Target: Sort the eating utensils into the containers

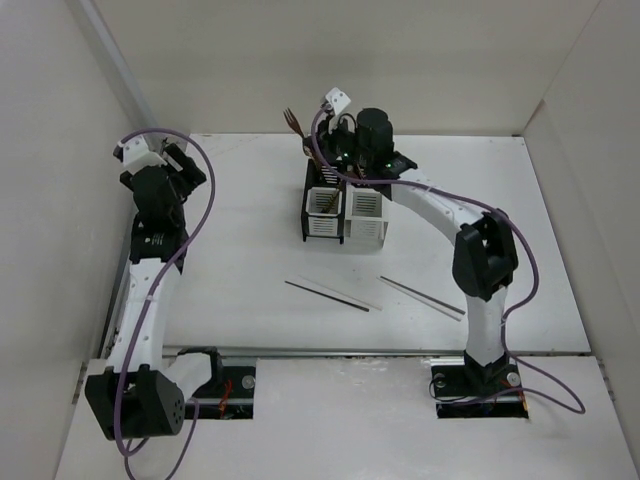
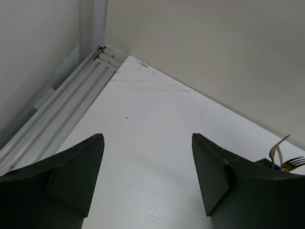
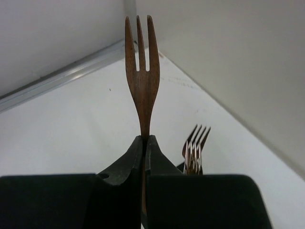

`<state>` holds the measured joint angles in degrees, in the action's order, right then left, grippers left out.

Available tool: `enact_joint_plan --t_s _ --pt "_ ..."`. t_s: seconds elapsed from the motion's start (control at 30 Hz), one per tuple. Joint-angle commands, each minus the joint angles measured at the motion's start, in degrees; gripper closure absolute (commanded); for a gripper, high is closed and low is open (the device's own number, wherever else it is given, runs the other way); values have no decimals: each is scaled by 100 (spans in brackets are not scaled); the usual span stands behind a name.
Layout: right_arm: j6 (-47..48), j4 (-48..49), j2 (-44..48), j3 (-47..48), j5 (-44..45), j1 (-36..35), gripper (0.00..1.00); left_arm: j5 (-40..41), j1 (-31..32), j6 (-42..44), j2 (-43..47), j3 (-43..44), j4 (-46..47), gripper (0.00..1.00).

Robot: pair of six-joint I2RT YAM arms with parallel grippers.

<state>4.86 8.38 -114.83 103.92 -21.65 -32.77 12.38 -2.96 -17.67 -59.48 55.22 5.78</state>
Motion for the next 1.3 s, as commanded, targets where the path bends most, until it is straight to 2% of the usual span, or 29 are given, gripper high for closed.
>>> enact_joint_plan --t_s 0.0,0.13,0.37,0.9,1.0,1.1,1.13,1.27 --pt "-556 980 -101 -354 3 104 100 -455 -64 -202 -89 76 327 29" --pt "-557 1683 -101 -916 116 105 100 -509 -64 -202 -257 24 327 29" --pt "-495 2229 -365 -1190 416 210 100 -561 -64 -202 -520 147 433 29" --pt "120 2343 -734 -1418 714 263 99 -561 -64 -149 -635 200 433 28" --pt "120 2343 -673 -1558 715 263 88 -561 -64 -149 -635 200 485 28" --pt "172 2343 -602 -1681 715 263 66 -561 -64 -149 -635 200 485 28" --pt "173 2343 -550 -1682 663 263 55 -561 -64 -149 -635 200 485 28" --pt "173 2343 -313 -1743 557 263 48 -622 -64 -201 -635 200 485 28"
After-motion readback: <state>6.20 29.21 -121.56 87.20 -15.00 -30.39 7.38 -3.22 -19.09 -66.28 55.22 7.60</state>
